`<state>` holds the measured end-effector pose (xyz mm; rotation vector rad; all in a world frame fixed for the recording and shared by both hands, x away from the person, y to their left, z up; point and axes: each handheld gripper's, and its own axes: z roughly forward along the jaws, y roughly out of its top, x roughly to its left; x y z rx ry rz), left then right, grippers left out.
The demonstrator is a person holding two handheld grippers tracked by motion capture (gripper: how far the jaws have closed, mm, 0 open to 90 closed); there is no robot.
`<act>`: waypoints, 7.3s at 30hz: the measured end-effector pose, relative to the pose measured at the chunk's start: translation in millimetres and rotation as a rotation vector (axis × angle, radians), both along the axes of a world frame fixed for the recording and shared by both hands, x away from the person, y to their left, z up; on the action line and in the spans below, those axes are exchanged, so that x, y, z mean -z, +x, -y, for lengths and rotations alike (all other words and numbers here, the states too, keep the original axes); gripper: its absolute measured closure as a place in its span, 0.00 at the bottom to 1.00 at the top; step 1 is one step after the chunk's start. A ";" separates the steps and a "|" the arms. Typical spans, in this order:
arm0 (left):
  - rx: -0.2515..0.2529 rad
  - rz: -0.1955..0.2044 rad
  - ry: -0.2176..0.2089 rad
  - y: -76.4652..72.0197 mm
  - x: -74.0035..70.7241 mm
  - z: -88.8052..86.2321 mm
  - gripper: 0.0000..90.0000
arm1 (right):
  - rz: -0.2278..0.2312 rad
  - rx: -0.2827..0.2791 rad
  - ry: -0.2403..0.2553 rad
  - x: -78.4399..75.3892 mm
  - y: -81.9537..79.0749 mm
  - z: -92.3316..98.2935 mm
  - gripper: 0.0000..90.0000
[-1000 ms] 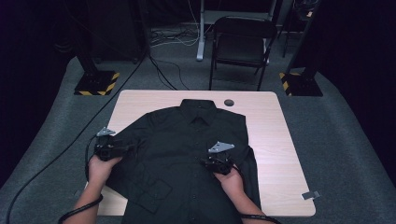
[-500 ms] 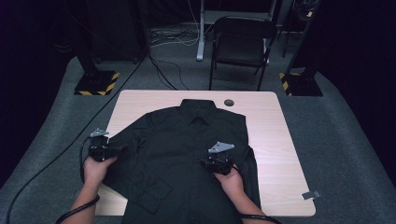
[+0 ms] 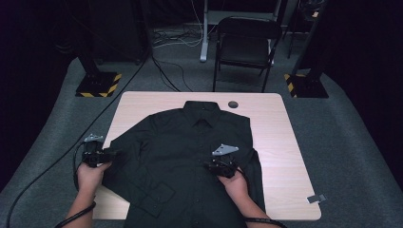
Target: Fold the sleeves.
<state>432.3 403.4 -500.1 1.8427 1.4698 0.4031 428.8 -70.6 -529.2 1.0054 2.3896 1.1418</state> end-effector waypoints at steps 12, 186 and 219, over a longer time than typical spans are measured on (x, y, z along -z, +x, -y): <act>-0.038 -0.030 -0.008 -8.8 1.8 -10.5 0.58 | 0.000 0.001 0.001 0.0 0.0 0.1 0.63; 0.548 0.130 -0.050 -0.7 -31.0 180.4 0.98 | -0.015 0.000 0.023 0.1 1.5 1.8 0.62; 0.554 0.061 0.080 6.0 11.5 217.2 0.97 | -0.013 0.000 0.019 0.1 1.2 1.5 0.62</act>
